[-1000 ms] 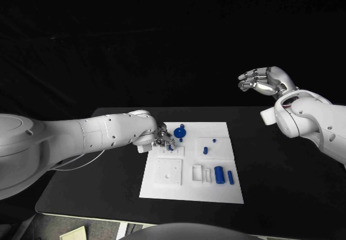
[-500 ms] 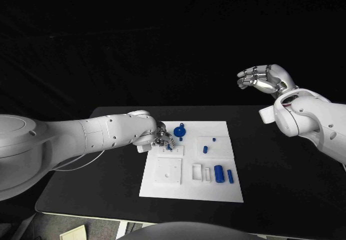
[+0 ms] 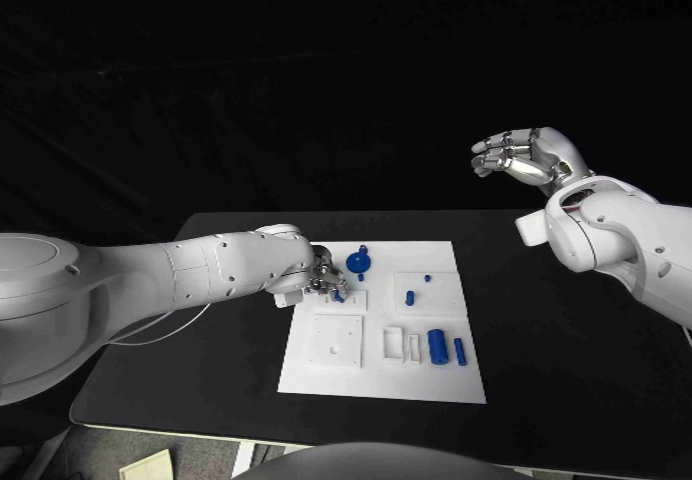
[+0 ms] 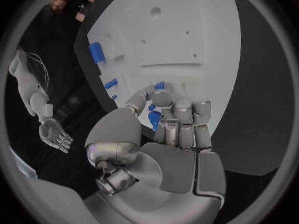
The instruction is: Assemble the parts on the task board
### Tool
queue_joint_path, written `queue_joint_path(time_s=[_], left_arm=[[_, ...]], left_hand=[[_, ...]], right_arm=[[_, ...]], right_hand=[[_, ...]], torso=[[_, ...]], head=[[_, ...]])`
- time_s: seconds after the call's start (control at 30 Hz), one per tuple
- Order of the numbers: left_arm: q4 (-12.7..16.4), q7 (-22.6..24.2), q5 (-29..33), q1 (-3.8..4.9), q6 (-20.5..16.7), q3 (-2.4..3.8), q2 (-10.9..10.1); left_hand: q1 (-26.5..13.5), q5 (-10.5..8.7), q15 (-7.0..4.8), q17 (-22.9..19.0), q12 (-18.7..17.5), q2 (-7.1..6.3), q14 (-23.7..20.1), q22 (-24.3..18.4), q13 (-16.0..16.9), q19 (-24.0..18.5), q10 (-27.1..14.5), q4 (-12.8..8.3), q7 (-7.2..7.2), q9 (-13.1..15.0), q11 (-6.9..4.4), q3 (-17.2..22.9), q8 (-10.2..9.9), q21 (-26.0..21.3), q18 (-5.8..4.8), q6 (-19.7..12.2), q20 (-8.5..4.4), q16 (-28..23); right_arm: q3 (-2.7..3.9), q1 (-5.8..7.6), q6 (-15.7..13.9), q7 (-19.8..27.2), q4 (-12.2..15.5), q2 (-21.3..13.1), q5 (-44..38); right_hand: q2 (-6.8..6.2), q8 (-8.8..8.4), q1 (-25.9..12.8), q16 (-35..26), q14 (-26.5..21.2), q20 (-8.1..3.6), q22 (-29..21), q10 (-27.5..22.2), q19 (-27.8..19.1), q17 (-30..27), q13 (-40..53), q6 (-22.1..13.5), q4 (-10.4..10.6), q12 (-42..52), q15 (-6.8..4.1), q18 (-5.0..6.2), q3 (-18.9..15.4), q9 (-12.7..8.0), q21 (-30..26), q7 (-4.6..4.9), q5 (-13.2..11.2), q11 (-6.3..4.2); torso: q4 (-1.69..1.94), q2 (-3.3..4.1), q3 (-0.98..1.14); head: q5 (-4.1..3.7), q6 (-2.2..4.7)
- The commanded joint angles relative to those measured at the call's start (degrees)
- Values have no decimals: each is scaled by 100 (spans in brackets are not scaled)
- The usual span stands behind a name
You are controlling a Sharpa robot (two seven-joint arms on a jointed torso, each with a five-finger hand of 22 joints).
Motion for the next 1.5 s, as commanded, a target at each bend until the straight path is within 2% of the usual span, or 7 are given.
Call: queue_joint_path(time_s=[0.03, 0.23, 0.43, 0.77, 0.87, 1.07, 1.5], left_arm=[[-12, 91, -28, -9, -19, 5, 15], [-18, 113, -28, -17, -37, 5, 45], [-27, 125, -28, -21, -17, 6, 72], [-91, 116, -28, -34, 10, 6, 90], [-92, 112, -28, -34, 21, 6, 89], [-123, 106, -28, -34, 32, 6, 99], [-178, 101, -28, -64, 96, 6, 127]], left_hand=[[13, -18, -342, -8, 25, 58, 289, 9, -6, -6, -105, 50, -556, 1158, -135, 80, 5, 18, 79, 653, -951, 27], [6, -25, -342, -12, 27, 58, 287, 10, -10, -6, -107, 51, -555, 1164, -134, 90, -2, 18, 80, 653, -950, 28], [0, -32, -341, -17, 29, 58, 286, 10, -14, -6, -109, 50, -555, 1170, -134, 99, -8, 17, 81, 654, -950, 29], [-5, -43, -341, -23, 32, 60, 284, 11, -20, -6, -112, 49, -554, 1179, -134, 115, -19, 18, 83, 652, -949, 31], [-6, -47, -341, -25, 33, 60, 284, 11, -22, -6, -112, 49, -554, 1181, -134, 120, -21, 18, 83, 652, -949, 31], [-8, -52, -341, -27, 34, 59, 283, 11, -24, -6, -113, 49, -554, 1185, -134, 126, -25, 18, 84, 653, -949, 33], [-9, -57, -341, -30, 36, 59, 283, 12, -28, -7, -113, 49, -554, 1191, -134, 134, -30, 18, 85, 654, -948, 34]], right_arm=[[3, 2, 107, 71, 14, -3, 17], [3, 2, 113, 77, 38, 1, 22], [3, 2, 120, 82, 47, 7, 23], [3, 2, 156, 70, 64, 4, 36], [3, 2, 160, 70, 69, 2, 36], [3, 2, 175, 70, 67, 5, 36], [3, 2, 188, 66, 76, 0, 36]], right_hand=[[66, -1, 9, -29, 25, 23, -6, 51, 4, -9, -11, -3, -4, -33, 8, 58, -30, -10, -39, 18, 23, -3], [74, -2, 14, -32, 30, 26, -6, 55, 5, -15, -28, -6, -8, -38, 12, 62, -35, -14, -44, 19, 33, -1], [76, -3, 16, -39, 28, 29, -7, 57, 3, -21, -43, -9, -13, -43, 13, 63, -41, -18, -50, 21, 45, 1], [95, -3, 21, -51, 30, 37, -6, 66, 1, -36, -81, -10, -19, -52, 14, 69, -50, -27, -64, 22, 92, 3], [95, -3, 22, -54, 30, 39, -6, 69, 0, -39, -89, -10, -21, -54, 14, 70, -53, -29, -67, 23, 102, 3], [95, -4, 22, -58, 30, 42, -5, 72, -2, -44, -103, -12, -24, -57, 14, 71, -59, -33, -72, 23, 120, 3], [99, -4, 21, -69, 26, 48, -3, 77, -7, -55, -131, -13, -28, -63, 12, 74, -70, -40, -83, 24, 162, 2]], torso=[[-1, -3, 1], [7, 0, -2], [-4, 1, -2], [8, 2, -5], [8, 5, -1], [-2, 4, -7], [3, 6, -7]], head=[[-8, 1], [-17, 5], [-18, 13], [-33, 19], [-34, 17], [-32, 13], [-40, -1]])
